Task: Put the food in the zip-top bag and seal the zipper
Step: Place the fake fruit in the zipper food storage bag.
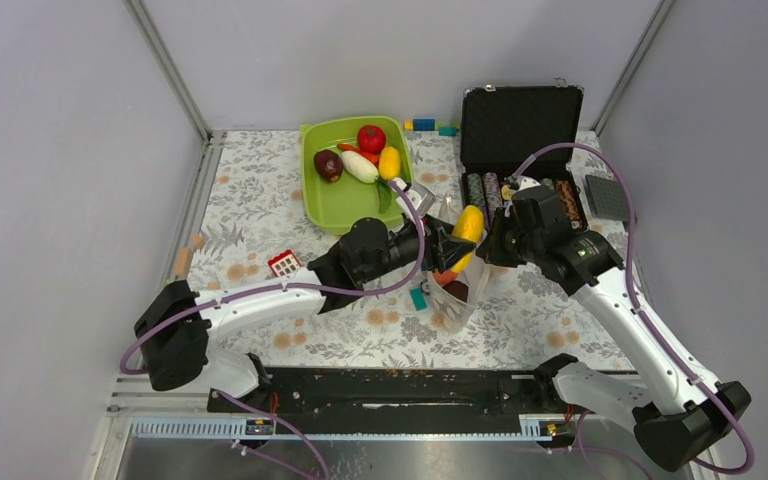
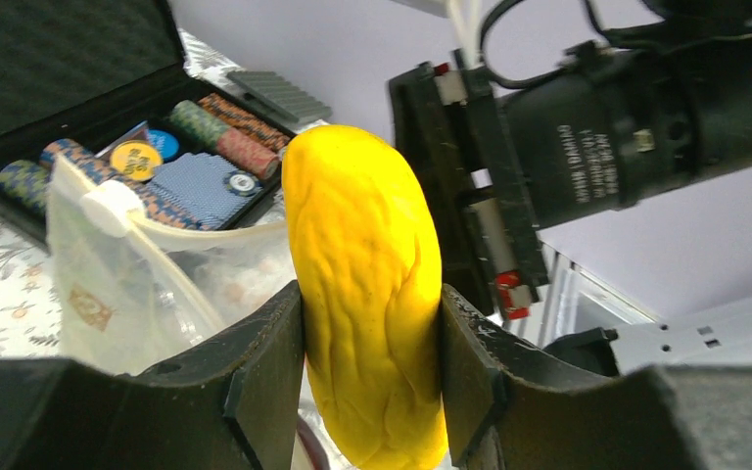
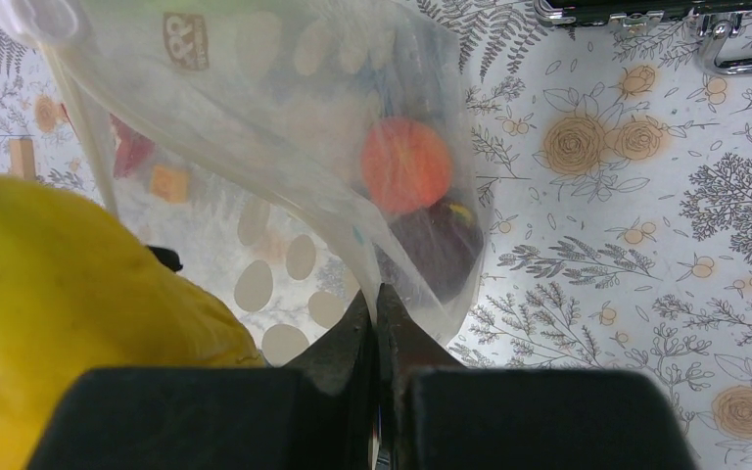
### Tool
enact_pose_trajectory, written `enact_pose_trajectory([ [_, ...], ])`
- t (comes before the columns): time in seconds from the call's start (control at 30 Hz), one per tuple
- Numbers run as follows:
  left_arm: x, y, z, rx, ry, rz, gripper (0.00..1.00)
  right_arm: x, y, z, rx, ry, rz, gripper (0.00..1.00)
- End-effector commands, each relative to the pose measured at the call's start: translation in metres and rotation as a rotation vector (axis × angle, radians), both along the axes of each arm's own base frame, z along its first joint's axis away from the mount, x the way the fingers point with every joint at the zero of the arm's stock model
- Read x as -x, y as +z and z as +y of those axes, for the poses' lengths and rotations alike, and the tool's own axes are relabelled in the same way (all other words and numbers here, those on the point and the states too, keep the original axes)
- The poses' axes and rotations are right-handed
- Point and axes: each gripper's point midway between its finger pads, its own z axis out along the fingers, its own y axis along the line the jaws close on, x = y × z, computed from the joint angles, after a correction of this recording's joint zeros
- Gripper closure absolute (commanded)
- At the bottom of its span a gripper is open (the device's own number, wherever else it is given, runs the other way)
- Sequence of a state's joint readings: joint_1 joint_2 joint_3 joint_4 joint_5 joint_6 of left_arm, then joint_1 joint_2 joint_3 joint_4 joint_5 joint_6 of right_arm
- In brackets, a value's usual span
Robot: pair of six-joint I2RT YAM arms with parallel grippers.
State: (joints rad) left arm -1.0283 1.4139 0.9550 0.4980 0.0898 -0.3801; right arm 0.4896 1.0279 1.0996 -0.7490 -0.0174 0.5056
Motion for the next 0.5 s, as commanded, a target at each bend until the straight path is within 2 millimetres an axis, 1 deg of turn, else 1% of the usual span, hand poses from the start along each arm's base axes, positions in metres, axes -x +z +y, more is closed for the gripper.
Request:
enact_pose_trajectory([
  [0.0,-0.009,0.035,0.006,0.065,0.064,-0.064,0.35,-0.002,0.008,0.001,-0.028,-0.005,-0.036,1.0],
  [0.07,-0.005,0.038,0.008,0.066,0.053,-0.079,0.06,-0.002,0.009,0.001,-0.029,-0.005,-0.035,1.0],
  [0.1,-0.005,0.041,0.01,0.068,0.056,-0.081,0.02,-0.002,0.009,0.001,-0.029,-0.006,-0.035,1.0],
  [0.3,0.003,0.052,0.013,0.064,0.022,-0.086,0.01,-0.003,0.008,-0.002,-0.016,-0.019,-0.035,1.0],
  [0.37,0.004,0.057,0.017,0.065,0.031,-0.079,0.01,-0.002,0.007,-0.002,-0.015,-0.018,-0.035,1.0],
  [0.43,-0.001,0.061,0.026,0.06,0.08,-0.066,0.01,-0.002,0.008,-0.002,-0.016,-0.017,-0.037,1.0],
  [0.47,-0.007,0.06,0.033,0.047,0.127,-0.057,0.01,-0.002,0.008,-0.002,-0.015,-0.016,-0.037,1.0],
])
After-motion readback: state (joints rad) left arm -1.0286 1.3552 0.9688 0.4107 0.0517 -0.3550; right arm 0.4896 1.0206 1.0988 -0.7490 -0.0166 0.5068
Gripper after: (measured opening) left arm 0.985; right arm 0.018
